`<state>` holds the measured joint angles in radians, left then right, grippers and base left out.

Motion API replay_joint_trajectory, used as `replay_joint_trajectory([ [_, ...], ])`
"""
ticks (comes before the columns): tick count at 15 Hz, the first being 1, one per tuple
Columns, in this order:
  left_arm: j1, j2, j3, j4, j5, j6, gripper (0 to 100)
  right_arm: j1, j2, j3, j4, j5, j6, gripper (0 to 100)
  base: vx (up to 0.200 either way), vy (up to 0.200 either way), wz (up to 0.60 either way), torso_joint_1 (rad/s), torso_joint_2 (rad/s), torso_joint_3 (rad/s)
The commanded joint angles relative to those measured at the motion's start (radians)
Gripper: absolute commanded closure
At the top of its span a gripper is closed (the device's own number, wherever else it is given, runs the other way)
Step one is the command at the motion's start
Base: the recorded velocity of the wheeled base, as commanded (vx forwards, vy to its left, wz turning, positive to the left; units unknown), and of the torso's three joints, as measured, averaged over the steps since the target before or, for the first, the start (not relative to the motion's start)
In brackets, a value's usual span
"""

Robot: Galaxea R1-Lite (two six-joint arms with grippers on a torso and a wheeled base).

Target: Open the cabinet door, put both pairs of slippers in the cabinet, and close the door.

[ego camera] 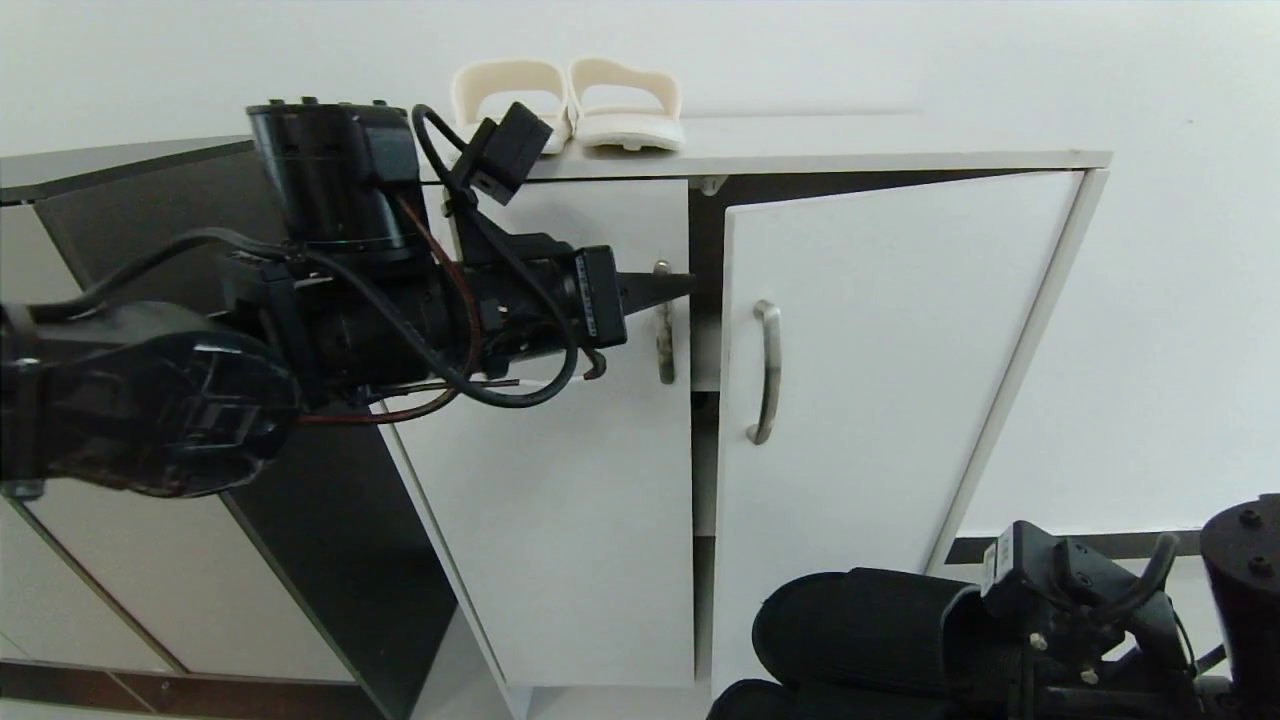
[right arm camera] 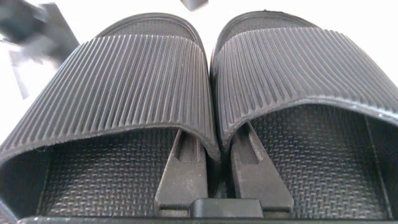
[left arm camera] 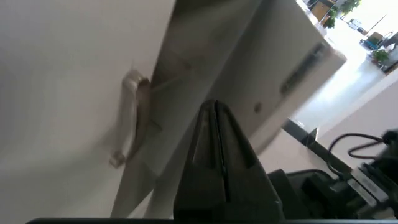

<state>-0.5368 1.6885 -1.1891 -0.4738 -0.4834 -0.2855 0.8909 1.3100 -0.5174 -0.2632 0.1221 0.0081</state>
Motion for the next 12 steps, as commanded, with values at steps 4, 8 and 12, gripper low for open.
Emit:
replay_joint_trajectory([
  [4, -0.029, 0.099, -0.073, 0.001, 0.003, -0.001, 100, 0.04, -0.003, -0.052, 0.053, -0.047, 0.0, 100, 0.0, 0.0, 0.0, 0.0, 0.0, 0.0],
  [8, -0.092, 0.071, -0.035, -0.002, 0.054, 0.008, 100, 0.122, -0.031, -0.009, 0.059, -0.088, -0.002, 100, -0.1, 0.0, 0.0, 0.0, 0.0, 0.001],
  [12, -0.275, 0.034, 0.014, -0.003, 0.108, 0.035, 100, 0.201, -0.078, 0.024, 0.058, -0.087, -0.002, 100, -0.2, 0.0, 0.0, 0.001, 0.0, 0.001],
])
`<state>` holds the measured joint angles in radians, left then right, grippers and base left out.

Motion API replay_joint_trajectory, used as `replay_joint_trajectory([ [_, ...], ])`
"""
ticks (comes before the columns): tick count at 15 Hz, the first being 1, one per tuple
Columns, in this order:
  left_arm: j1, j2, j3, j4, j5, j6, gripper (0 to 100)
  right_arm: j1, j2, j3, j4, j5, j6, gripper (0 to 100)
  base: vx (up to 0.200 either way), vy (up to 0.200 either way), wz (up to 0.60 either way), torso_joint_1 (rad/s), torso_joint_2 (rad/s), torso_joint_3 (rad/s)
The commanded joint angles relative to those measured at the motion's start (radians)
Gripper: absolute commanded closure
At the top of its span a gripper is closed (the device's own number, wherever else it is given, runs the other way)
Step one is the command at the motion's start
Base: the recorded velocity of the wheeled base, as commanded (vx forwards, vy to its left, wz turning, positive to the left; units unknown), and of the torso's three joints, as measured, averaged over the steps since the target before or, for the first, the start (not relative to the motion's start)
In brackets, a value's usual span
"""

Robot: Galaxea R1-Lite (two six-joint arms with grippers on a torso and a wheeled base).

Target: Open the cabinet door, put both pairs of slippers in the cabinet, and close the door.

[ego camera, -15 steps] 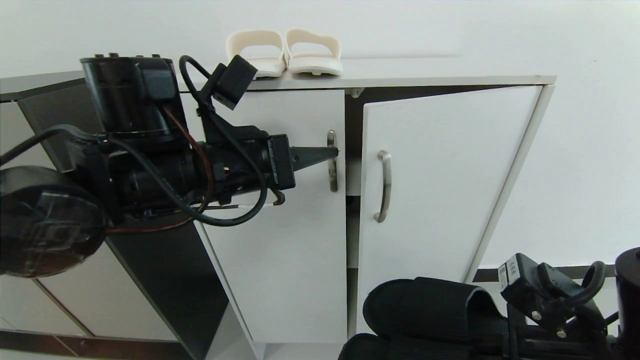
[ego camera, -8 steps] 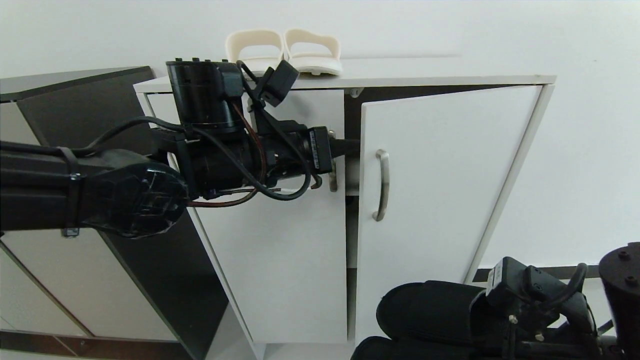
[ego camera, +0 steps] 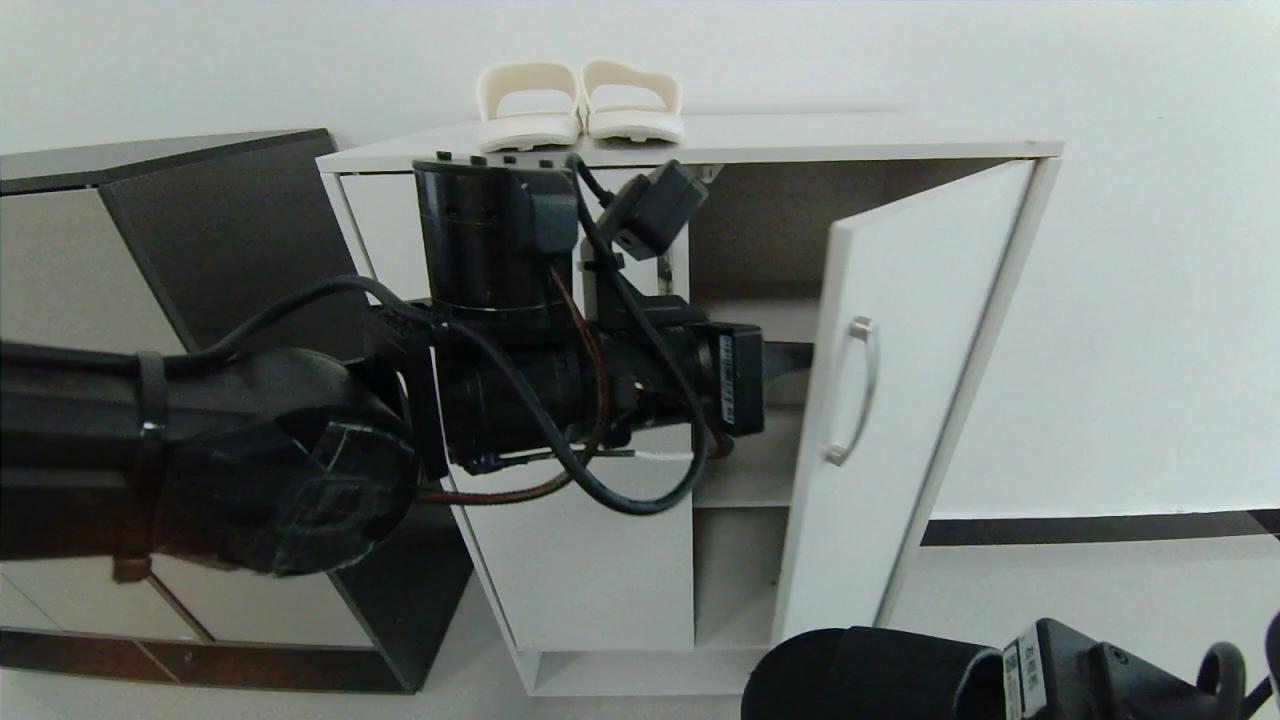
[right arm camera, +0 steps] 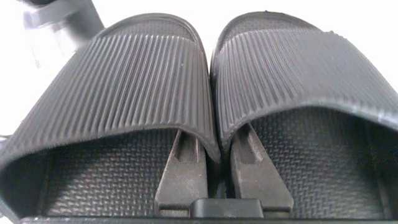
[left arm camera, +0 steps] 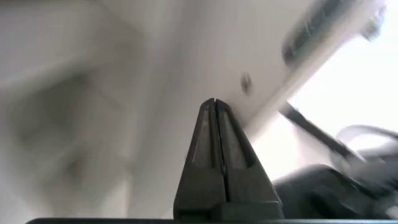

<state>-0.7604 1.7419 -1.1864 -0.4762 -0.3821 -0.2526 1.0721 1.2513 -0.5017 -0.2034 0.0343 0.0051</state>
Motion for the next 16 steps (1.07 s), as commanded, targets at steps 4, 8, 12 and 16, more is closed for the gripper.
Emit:
replay_joint_trajectory([
  [4, 0.036, -0.051, 0.011, -0.044, 0.074, 0.001, 100, 0.014, -0.006, -0.015, -0.022, -0.007, 0.009, 100, -0.15, 0.0, 0.0, -0.001, 0.0, 0.004],
  [8, 0.181, -0.427, 0.157, 0.116, 0.23, 0.055, 100, -0.126, 0.171, -0.182, -0.034, -0.292, 0.15, 100, 0.0, 0.0, 0.0, 0.0, 0.0, 0.0],
  [12, 0.27, -0.976, 0.444, 0.544, 0.585, 0.111, 100, -0.179, 0.367, -0.301, -0.198, -0.56, 0.217, 100, 0.0, 0.0, 0.0, 0.0, 0.0, 0.0],
  [16, 0.596, -1.355, 0.777, 0.559, 0.729, 0.147, 100, -0.213, 0.402, -0.29, -0.251, -0.585, 0.216, 100, 0.0, 0.0, 0.0, 0.0, 0.0, 0.0],
])
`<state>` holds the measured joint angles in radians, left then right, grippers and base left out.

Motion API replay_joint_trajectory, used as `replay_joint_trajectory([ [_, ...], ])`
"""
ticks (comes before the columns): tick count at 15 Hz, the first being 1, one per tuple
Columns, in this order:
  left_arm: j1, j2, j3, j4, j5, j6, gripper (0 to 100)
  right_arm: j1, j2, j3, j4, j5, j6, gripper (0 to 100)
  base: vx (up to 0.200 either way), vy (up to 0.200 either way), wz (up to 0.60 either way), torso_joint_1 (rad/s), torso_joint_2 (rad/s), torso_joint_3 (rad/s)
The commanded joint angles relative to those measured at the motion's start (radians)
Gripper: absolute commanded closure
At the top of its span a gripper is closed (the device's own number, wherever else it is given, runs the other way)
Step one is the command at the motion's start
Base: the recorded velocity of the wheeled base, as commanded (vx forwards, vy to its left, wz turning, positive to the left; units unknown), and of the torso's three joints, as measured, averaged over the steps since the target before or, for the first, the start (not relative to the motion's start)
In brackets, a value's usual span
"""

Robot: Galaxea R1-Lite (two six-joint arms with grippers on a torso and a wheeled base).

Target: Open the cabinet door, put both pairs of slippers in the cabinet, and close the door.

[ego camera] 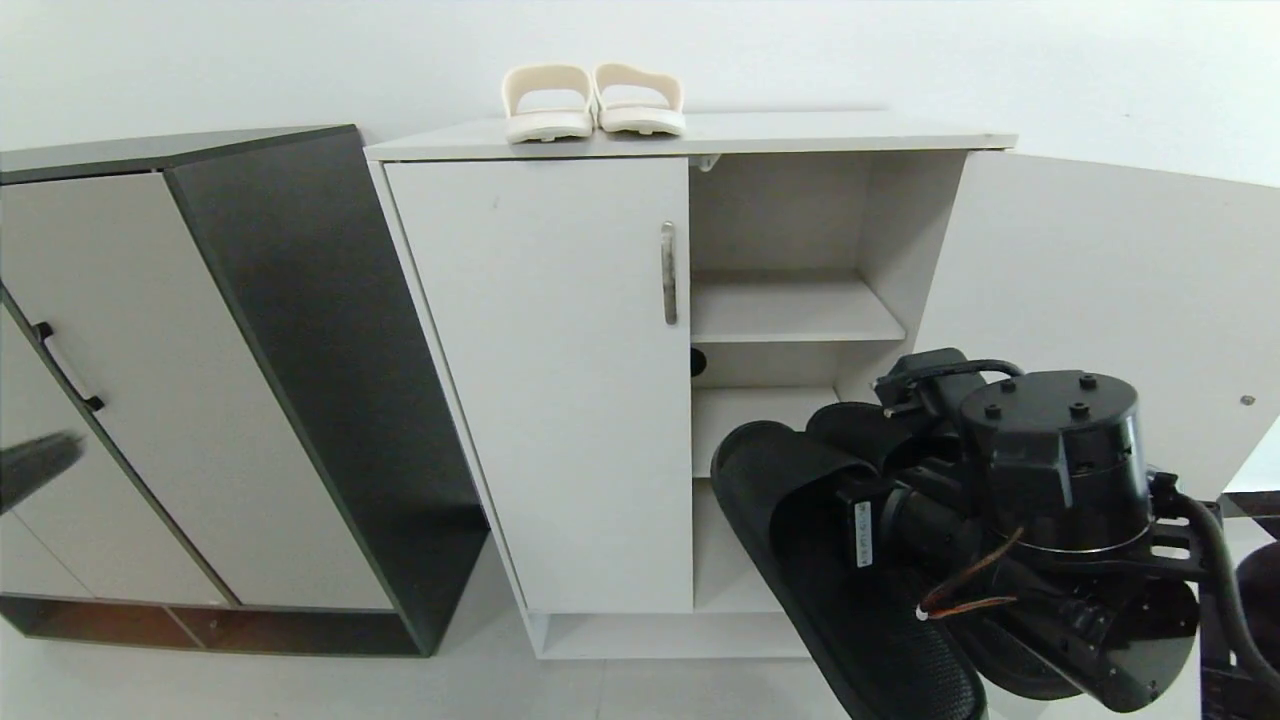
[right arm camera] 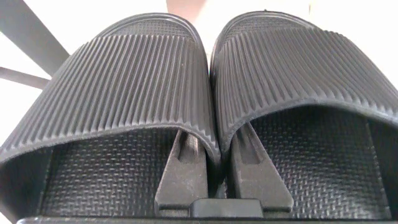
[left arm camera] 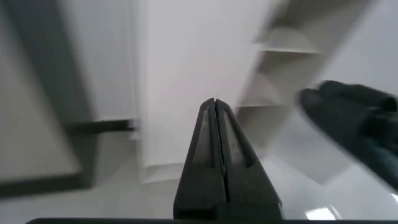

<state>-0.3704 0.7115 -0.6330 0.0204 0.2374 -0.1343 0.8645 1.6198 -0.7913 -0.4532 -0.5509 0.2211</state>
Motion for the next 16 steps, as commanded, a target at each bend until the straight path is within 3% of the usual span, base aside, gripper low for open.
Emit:
replay_joint_trajectory([
  [1, 0.301, -0.428, 0.32, 0.061, 0.106, 0.028, 100, -0.01, 0.034, 0.001, -0.001, 0.0, 0.0, 100, 0.0, 0.0, 0.0, 0.0, 0.0, 0.0],
  [3, 0.317, -0.598, 0.449, 0.061, 0.046, 0.035, 100, -0.01, 0.031, 0.007, -0.002, 0.0, -0.002, 100, 0.0, 0.0, 0.0, 0.0, 0.0, 0.0],
  [6, 0.36, -0.701, 0.569, 0.018, -0.181, 0.044, 100, -0.009, 0.026, 0.029, -0.004, 0.0, -0.003, 100, 0.0, 0.0, 0.0, 0.0, 0.0, 0.0],
  [7, 0.367, -0.711, 0.613, 0.004, -0.247, 0.07, 100, -0.009, 0.028, 0.03, -0.004, 0.0, -0.003, 100, 0.0, 0.0, 0.0, 0.0, 0.0, 0.0],
  [9, 0.367, -0.711, 0.625, -0.047, -0.262, 0.093, 100, -0.007, 0.031, 0.03, -0.004, 0.002, -0.002, 100, 0.0, 0.0, 0.0, 0.0, 0.0, 0.0],
  [11, 0.367, -0.711, 0.618, -0.016, -0.274, 0.128, 100, 0.004, 0.034, 0.032, -0.004, 0.0, -0.003, 100, 0.0, 0.0, 0.0, 0.0, 0.0, 0.0],
  [13, 0.367, -0.711, 0.631, -0.013, -0.176, 0.168, 100, 0.01, 0.028, 0.029, -0.004, 0.0, -0.006, 100, 0.0, 0.0, 0.0, 0.0, 0.0, 0.0],
  [16, 0.367, -0.71, 0.633, -0.016, -0.283, 0.165, 100, 0.019, 0.031, 0.03, -0.004, -0.001, -0.008, 100, 0.0, 0.0, 0.0, 0.0, 0.0, 0.0],
])
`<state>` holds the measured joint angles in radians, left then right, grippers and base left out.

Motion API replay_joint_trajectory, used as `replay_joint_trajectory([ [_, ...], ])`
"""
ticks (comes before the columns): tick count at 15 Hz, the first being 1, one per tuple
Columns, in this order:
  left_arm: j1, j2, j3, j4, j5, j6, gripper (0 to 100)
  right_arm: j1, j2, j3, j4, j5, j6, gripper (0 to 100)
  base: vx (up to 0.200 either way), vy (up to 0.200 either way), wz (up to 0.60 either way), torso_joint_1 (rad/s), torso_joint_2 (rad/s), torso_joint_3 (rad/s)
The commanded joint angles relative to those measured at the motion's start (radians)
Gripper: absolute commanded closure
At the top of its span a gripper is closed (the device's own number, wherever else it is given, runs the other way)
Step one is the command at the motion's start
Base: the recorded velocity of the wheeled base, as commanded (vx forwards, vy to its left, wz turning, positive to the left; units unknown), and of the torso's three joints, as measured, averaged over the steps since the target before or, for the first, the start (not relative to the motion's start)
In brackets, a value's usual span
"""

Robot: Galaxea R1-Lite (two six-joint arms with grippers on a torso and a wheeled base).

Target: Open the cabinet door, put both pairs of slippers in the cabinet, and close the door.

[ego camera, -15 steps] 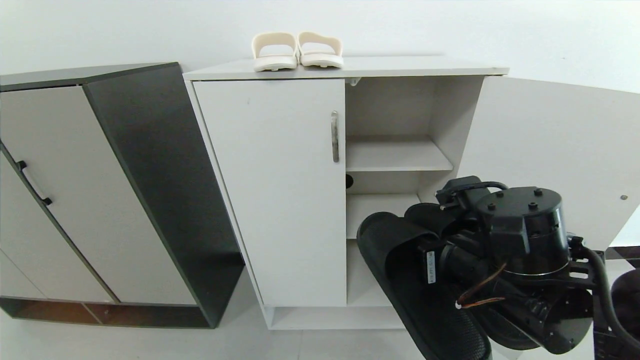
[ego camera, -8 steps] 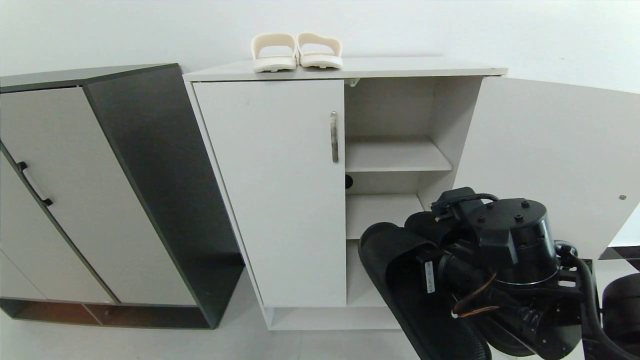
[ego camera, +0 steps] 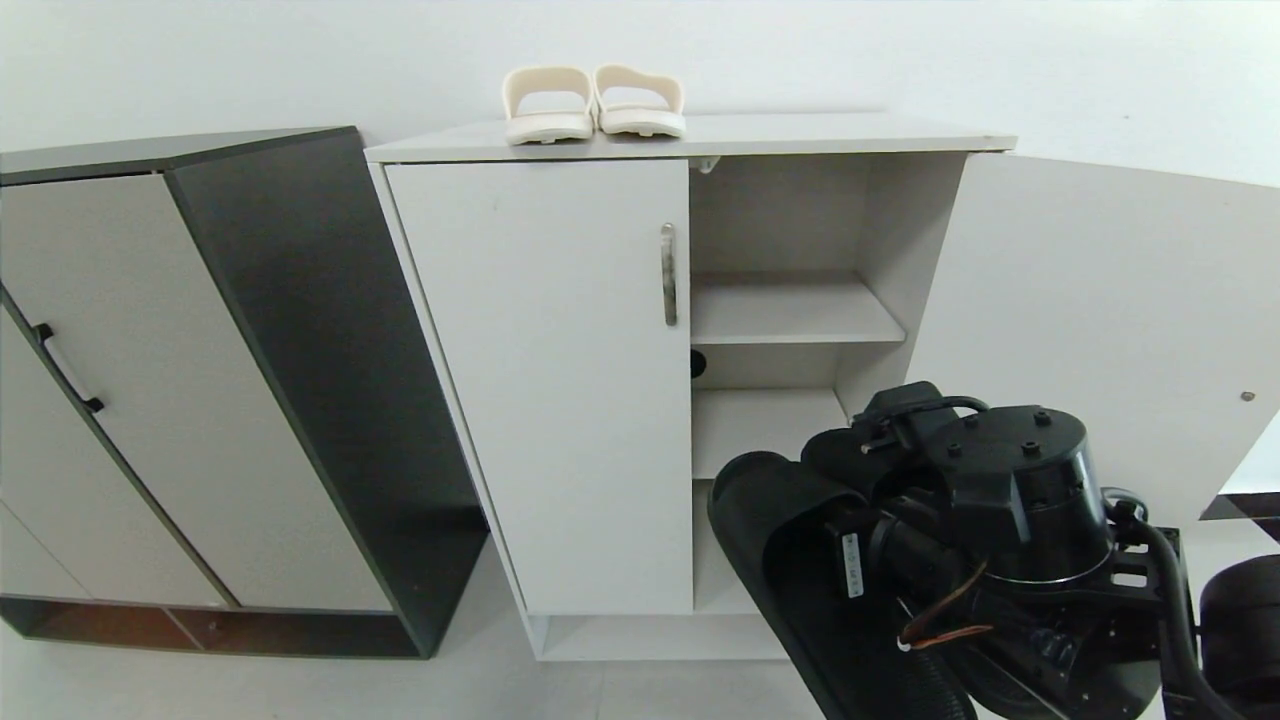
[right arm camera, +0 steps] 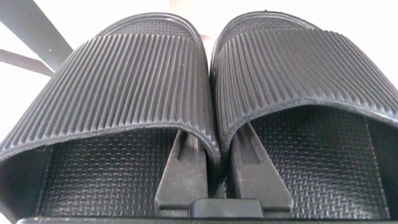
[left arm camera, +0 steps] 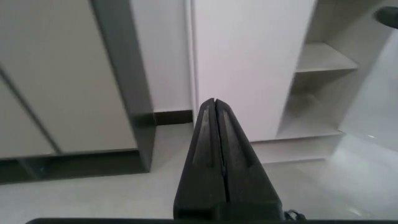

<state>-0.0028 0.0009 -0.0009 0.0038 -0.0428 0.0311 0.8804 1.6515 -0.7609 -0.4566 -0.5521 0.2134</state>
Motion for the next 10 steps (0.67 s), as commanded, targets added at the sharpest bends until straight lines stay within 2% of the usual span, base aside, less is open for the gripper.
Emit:
replay_joint_trajectory([
  [1, 0.0, 0.001, 0.001, 0.001, -0.002, -0.002, 100, 0.005, 0.008, -0.002, -0.001, 0.0, 0.0, 100, 0.0, 0.0, 0.0, 0.0, 0.0, 0.0],
  [4, 0.0, 0.001, 0.001, 0.001, -0.002, -0.003, 100, 0.002, 0.079, -0.011, -0.057, -0.006, 0.011, 100, 0.0, 0.0, 0.0, 0.0, 0.0, 0.0],
  [6, 0.0, 0.001, 0.001, 0.001, -0.002, -0.003, 100, -0.008, 0.165, -0.029, -0.178, -0.069, 0.007, 100, 0.0, 0.0, 0.0, 0.0, 0.0, 0.0],
  [8, 0.0, 0.001, 0.001, 0.001, -0.002, -0.003, 100, -0.009, 0.214, -0.04, -0.205, -0.124, 0.011, 100, 0.0, 0.0, 0.0, 0.0, 0.0, 0.0],
  [10, 0.0, 0.001, 0.001, 0.001, -0.002, -0.003, 100, -0.008, 0.252, -0.052, -0.229, -0.129, 0.03, 100, 0.0, -0.2, 0.0, 0.002, 0.0, 0.002],
])
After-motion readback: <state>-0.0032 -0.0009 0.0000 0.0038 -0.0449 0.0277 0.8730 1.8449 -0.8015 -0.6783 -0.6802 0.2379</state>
